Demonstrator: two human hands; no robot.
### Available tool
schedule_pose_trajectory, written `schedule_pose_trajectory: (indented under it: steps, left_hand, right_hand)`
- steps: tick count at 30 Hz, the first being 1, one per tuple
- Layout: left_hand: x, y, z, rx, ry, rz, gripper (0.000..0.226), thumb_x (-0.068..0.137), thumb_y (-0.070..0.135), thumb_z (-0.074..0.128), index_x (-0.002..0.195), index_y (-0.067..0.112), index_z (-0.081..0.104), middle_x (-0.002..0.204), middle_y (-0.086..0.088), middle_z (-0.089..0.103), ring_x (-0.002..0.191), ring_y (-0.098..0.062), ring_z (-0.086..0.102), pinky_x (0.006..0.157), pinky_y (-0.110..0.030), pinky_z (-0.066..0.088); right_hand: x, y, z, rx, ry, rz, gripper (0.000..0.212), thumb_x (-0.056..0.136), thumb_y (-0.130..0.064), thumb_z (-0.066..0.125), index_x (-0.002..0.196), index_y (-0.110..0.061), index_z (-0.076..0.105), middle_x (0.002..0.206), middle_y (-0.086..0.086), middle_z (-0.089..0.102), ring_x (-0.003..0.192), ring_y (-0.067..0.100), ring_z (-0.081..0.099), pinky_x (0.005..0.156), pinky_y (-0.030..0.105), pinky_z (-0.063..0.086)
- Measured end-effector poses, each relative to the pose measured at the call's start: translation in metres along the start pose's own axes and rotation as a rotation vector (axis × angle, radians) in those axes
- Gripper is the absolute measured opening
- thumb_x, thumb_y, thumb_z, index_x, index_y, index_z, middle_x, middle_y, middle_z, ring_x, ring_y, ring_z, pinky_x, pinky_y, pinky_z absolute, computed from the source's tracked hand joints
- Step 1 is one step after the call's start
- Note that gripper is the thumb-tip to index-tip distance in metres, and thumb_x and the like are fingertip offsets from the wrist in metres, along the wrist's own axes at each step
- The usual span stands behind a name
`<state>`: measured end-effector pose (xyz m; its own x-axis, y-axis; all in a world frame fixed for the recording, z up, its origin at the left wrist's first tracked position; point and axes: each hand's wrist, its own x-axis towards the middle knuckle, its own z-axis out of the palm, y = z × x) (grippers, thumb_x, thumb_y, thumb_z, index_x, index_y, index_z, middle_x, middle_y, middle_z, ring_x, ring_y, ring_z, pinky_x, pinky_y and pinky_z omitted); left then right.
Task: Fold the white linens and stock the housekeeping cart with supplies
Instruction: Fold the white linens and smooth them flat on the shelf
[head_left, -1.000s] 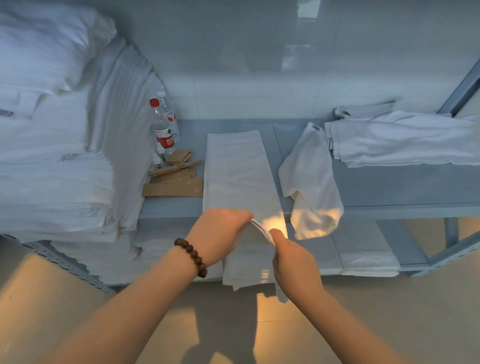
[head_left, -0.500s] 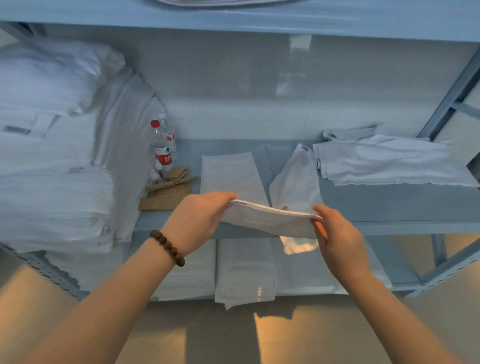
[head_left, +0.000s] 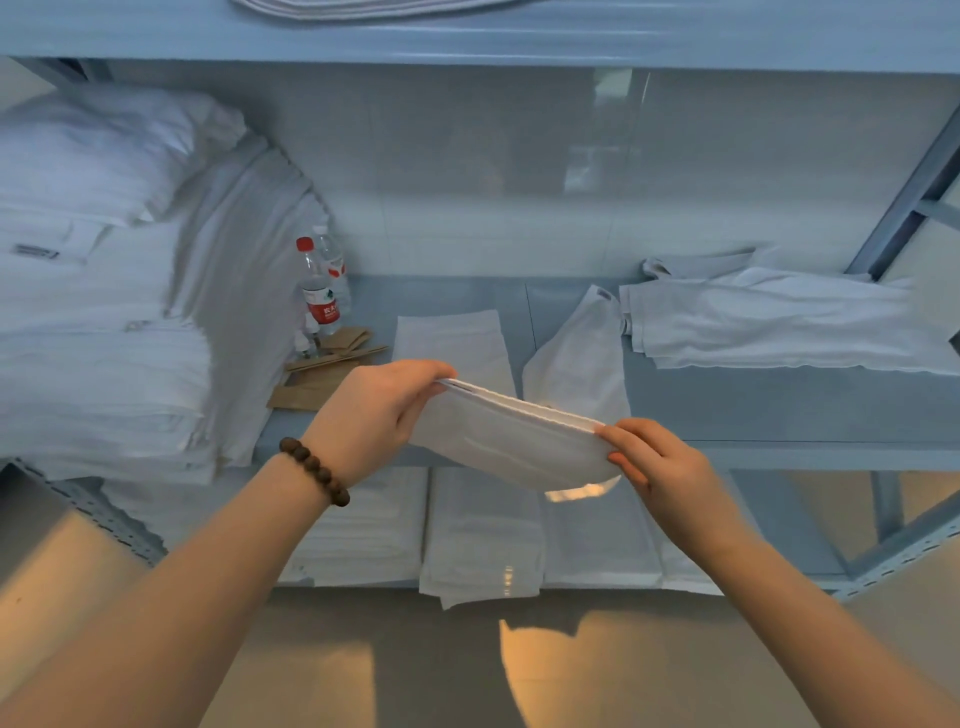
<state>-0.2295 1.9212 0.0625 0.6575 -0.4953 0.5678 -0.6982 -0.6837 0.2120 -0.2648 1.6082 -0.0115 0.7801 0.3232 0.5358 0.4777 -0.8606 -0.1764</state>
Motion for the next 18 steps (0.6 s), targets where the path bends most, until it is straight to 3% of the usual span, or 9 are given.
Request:
schedule_pose_trajectory:
  steps: [3,6,8,12,18]
  left_hand:
    - [0.001,0.006,0.003,0.000,-0.002,-0.018,0.024,0.091,0.011,0.053,0.107,0.001,0.068,0.100,-0.011,0.072,0.089,-0.027,0.070,0.079,-0.033,0.053]
    - [0.004,0.011,0.007,0.015,0.000,-0.019,0.024,0.092,0.012,0.053,0.107,0.002,0.068,0.100,-0.009,0.072,0.089,-0.025,0.070,0.080,-0.029,0.050]
    - [0.005,0.014,0.008,0.017,0.000,-0.024,0.024,0.092,0.013,0.053,0.108,0.003,0.068,0.101,-0.008,0.072,0.089,-0.025,0.070,0.080,-0.029,0.051]
    - [0.007,0.018,0.007,0.016,0.016,-0.038,0.022,0.092,0.011,0.054,0.106,0.002,0.068,0.098,-0.008,0.072,0.087,-0.024,0.069,0.079,-0.023,0.047]
    - [0.010,0.026,-0.005,0.029,0.005,-0.038,0.029,0.096,0.020,0.047,0.105,0.000,0.067,0.095,-0.009,0.071,0.084,-0.025,0.068,0.076,-0.028,0.048]
  right_hand:
    - [-0.006,0.006,0.004,0.062,-0.013,-0.001,0.047,0.071,0.006,0.077,0.110,-0.016,0.062,0.106,0.005,0.059,0.075,0.021,0.063,0.062,0.019,0.042]
    - [-0.015,0.017,0.011,0.123,-0.001,0.030,0.028,0.074,0.003,0.076,0.095,-0.007,0.062,0.106,-0.002,0.052,0.073,0.020,0.058,0.058,0.026,0.048]
    - [-0.015,0.024,0.010,0.131,0.021,0.032,0.017,0.075,0.001,0.076,0.084,-0.005,0.062,0.098,0.000,0.058,0.072,0.020,0.056,0.060,0.025,0.045]
    - [-0.011,0.032,-0.002,0.136,0.027,0.031,0.008,0.078,-0.002,0.073,0.081,-0.004,0.065,0.082,0.004,0.064,0.072,0.029,0.061,0.059,0.035,0.050]
    - [0.008,0.038,-0.033,0.234,0.179,0.117,0.007,0.080,-0.007,0.072,0.083,-0.004,0.067,0.079,0.006,0.064,0.074,0.024,0.060,0.068,0.025,0.042]
